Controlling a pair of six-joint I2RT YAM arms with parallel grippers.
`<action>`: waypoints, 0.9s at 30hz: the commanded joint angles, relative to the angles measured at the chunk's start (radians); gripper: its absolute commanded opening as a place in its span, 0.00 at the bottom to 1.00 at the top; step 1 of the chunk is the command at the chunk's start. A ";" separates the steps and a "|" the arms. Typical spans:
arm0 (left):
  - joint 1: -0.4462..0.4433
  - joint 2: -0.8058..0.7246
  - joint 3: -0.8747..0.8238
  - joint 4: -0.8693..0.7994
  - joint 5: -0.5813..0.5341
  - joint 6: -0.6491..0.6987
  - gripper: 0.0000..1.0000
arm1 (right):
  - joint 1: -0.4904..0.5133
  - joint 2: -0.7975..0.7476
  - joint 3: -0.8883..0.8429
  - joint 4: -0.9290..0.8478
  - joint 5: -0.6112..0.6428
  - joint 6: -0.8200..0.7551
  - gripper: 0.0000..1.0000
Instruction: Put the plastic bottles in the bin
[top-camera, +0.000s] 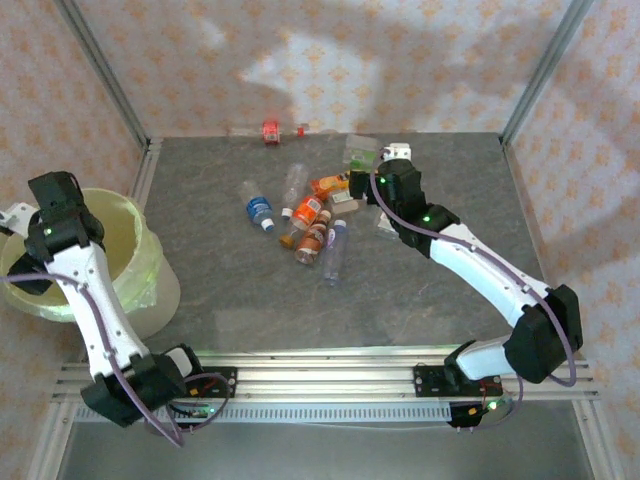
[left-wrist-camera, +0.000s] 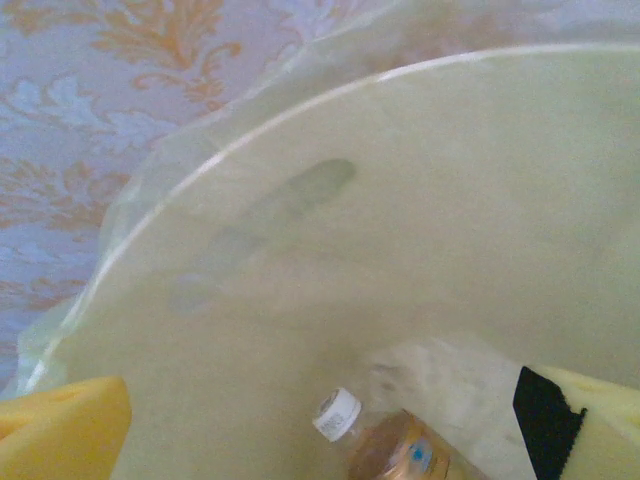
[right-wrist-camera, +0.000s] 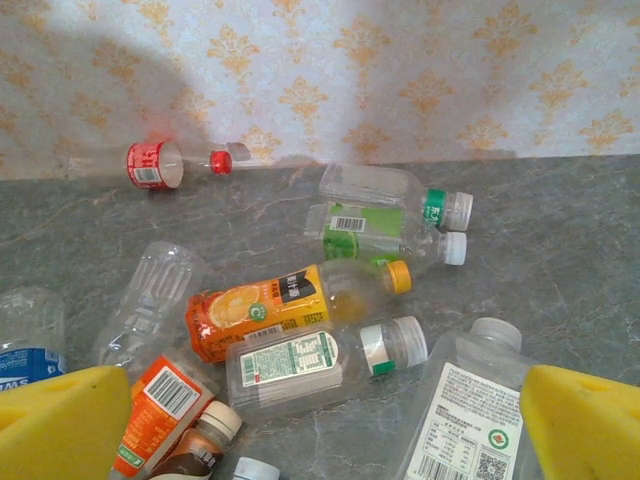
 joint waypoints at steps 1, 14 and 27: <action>0.007 -0.087 0.027 -0.017 0.256 -0.012 1.00 | -0.020 -0.004 -0.032 0.002 0.038 0.025 1.00; -0.171 -0.331 -0.219 0.558 1.029 -0.340 1.00 | -0.234 -0.001 -0.158 -0.085 -0.132 0.274 0.99; -0.931 0.017 -0.155 0.806 0.766 -0.290 1.00 | -0.312 0.159 -0.176 -0.069 -0.370 0.304 0.99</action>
